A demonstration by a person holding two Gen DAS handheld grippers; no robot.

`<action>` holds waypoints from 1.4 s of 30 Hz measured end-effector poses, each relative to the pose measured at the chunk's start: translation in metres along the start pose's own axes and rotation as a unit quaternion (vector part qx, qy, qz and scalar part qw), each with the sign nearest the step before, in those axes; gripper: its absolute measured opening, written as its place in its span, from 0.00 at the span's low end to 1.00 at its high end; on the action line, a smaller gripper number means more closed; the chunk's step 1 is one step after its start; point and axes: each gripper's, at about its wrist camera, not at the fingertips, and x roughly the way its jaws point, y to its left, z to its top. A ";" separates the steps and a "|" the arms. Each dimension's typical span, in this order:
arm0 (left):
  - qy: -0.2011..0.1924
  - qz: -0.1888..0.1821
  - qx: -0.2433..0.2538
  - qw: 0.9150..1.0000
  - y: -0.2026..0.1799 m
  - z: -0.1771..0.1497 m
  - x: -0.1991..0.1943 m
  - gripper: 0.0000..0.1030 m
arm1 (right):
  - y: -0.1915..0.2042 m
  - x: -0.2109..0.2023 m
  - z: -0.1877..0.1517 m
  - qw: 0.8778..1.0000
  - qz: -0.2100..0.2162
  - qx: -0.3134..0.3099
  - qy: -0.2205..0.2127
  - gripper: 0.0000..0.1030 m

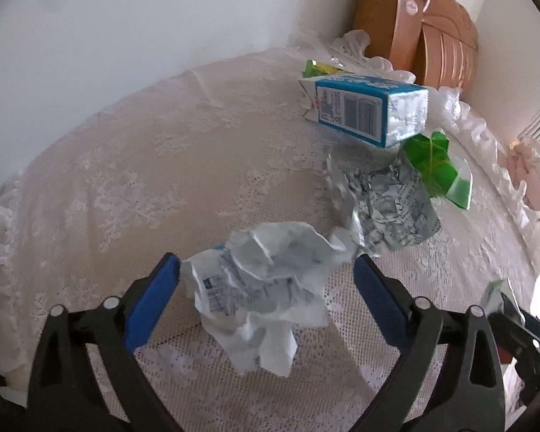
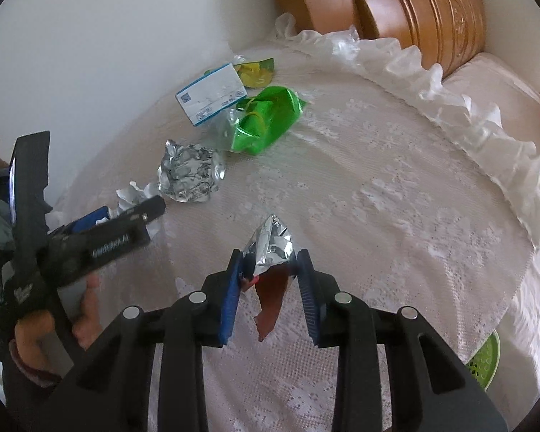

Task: Collect trash
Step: 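Grasp the crumpled white paper with the left tool while the right tool grasps the red foil wrapper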

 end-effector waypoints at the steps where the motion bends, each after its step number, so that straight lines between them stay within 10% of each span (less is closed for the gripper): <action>1: -0.001 0.000 0.000 1.000 0.000 0.000 0.000 0.87 | -0.002 -0.002 0.000 1.000 0.000 0.001 0.000 0.30; 20: -0.024 0.007 0.026 0.999 0.004 -0.010 -0.020 0.51 | 0.001 -0.009 -0.003 1.000 0.007 0.005 -0.013 0.32; 30: -0.059 -0.024 -0.006 0.998 0.007 -0.029 -0.091 0.50 | -0.007 -0.033 -0.009 0.999 0.014 -0.004 -0.035 0.32; 42: -0.100 -0.106 0.063 0.987 -0.085 -0.070 -0.180 0.50 | -0.066 -0.105 -0.045 0.996 -0.038 -0.023 -0.082 0.32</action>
